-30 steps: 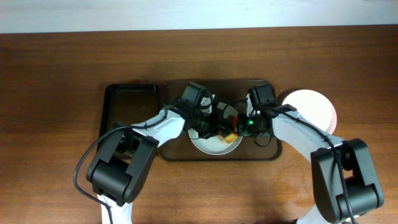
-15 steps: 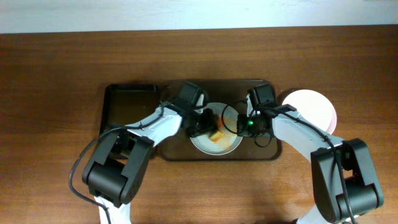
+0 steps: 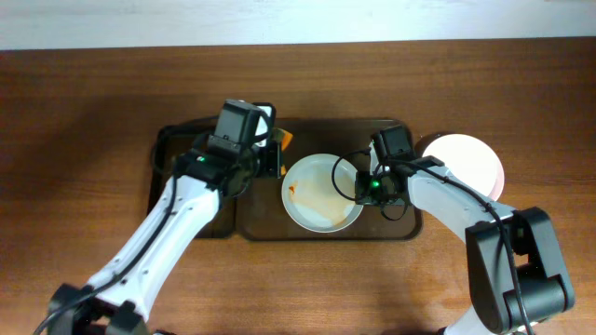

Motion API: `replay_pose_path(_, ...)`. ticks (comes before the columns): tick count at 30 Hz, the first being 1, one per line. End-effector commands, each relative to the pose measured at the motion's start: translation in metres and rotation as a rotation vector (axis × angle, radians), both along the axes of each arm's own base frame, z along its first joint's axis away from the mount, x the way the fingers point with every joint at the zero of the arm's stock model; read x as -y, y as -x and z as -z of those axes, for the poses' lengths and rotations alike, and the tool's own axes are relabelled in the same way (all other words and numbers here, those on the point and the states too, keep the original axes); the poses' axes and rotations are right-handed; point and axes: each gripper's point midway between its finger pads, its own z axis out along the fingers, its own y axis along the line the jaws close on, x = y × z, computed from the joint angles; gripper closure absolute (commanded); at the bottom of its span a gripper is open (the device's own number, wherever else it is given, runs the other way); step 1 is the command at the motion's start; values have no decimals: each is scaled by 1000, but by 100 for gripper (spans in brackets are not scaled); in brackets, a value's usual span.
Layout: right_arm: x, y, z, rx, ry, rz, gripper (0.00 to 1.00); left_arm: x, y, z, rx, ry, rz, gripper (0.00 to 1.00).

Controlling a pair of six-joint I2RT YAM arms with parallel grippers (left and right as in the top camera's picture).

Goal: Clean dirty plates on tray and stack at the side
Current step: 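Scrub the pale green plate with the sponge in left gripper, then carry the plate with right gripper onto the stack at right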

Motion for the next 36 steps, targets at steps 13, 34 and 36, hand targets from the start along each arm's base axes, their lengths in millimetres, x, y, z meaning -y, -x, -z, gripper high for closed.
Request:
replay_pose_path(13,37,-9,-56,75,230,26,96,-48,2,63,-213,-79,-124,100)
replay_pose_path(34,49,-2,-188,397,795,-128,96,-142,3,71,-298,-88,-334,100)
replay_pose_path(36,48,12,-183,346,834,-197,96,-142,3,71,-298,-88,-335,100)
